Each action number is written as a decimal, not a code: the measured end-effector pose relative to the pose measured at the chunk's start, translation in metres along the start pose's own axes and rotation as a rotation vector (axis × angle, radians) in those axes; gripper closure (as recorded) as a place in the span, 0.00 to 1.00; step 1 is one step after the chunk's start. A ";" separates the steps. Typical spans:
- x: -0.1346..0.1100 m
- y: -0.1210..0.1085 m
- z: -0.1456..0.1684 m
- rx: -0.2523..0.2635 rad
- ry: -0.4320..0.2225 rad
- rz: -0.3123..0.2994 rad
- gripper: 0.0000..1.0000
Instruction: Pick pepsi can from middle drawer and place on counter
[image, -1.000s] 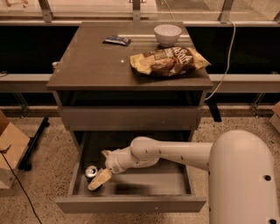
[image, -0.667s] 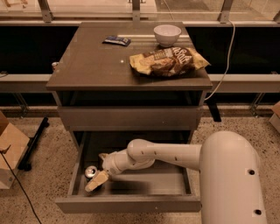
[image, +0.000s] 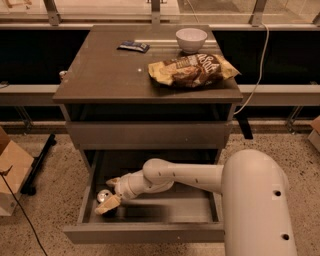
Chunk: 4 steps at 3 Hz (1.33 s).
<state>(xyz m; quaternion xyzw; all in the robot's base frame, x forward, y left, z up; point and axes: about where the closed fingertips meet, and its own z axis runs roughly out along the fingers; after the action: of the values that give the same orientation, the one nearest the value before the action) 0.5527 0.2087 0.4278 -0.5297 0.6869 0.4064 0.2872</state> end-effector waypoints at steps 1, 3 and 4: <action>0.004 -0.009 0.013 -0.025 -0.004 -0.007 0.48; -0.014 -0.007 -0.004 -0.014 -0.052 -0.057 0.94; -0.032 0.021 -0.041 0.013 -0.077 -0.096 1.00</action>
Offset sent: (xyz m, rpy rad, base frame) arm 0.0219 0.0018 -0.0026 0.0531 -0.0298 0.0223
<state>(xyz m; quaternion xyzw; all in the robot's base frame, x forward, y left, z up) 0.5429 0.1912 0.4805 -0.5440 0.6518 0.4078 0.3360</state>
